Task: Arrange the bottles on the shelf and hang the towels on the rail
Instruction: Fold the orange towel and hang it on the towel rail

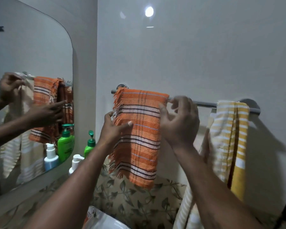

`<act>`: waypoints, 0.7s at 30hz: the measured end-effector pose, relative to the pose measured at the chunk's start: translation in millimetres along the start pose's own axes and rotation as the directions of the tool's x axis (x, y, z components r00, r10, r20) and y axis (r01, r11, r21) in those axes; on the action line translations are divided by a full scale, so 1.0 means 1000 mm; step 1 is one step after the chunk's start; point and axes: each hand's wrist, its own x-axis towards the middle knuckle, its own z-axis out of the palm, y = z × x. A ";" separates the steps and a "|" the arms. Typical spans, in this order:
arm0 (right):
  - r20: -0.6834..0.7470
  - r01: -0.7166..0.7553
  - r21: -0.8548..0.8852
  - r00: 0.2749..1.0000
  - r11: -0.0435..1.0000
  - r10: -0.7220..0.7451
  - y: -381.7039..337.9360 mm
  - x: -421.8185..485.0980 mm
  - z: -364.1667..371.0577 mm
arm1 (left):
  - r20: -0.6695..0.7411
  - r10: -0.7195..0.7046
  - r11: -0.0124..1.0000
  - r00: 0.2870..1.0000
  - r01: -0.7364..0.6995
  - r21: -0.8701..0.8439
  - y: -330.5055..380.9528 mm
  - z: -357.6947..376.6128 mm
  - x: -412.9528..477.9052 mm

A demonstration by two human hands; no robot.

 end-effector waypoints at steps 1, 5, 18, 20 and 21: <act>0.109 -0.156 0.006 0.982 0.988 0.155 0.005 -0.019 0.000 | 0.000 -0.026 1.000 1.000 0.026 -0.008 -0.006 -0.002 -0.005; 0.635 -0.596 -0.066 0.594 0.800 0.494 0.027 -0.087 0.007 | 0.052 -0.138 0.990 0.989 0.136 0.049 -0.032 -0.011 -0.025; 0.800 -0.677 -0.214 0.292 0.704 0.524 0.043 -0.169 0.019 | 0.083 -0.377 0.900 0.923 0.344 0.267 -0.105 -0.047 -0.067; 0.808 -0.678 -0.205 0.290 0.706 0.513 0.041 -0.171 0.017 | 0.077 -0.376 0.894 0.923 0.340 0.292 -0.107 -0.049 -0.068; 0.807 -0.679 -0.191 0.303 0.709 0.507 0.042 -0.172 0.018 | 0.070 -0.377 0.891 0.924 0.341 0.301 -0.106 -0.049 -0.069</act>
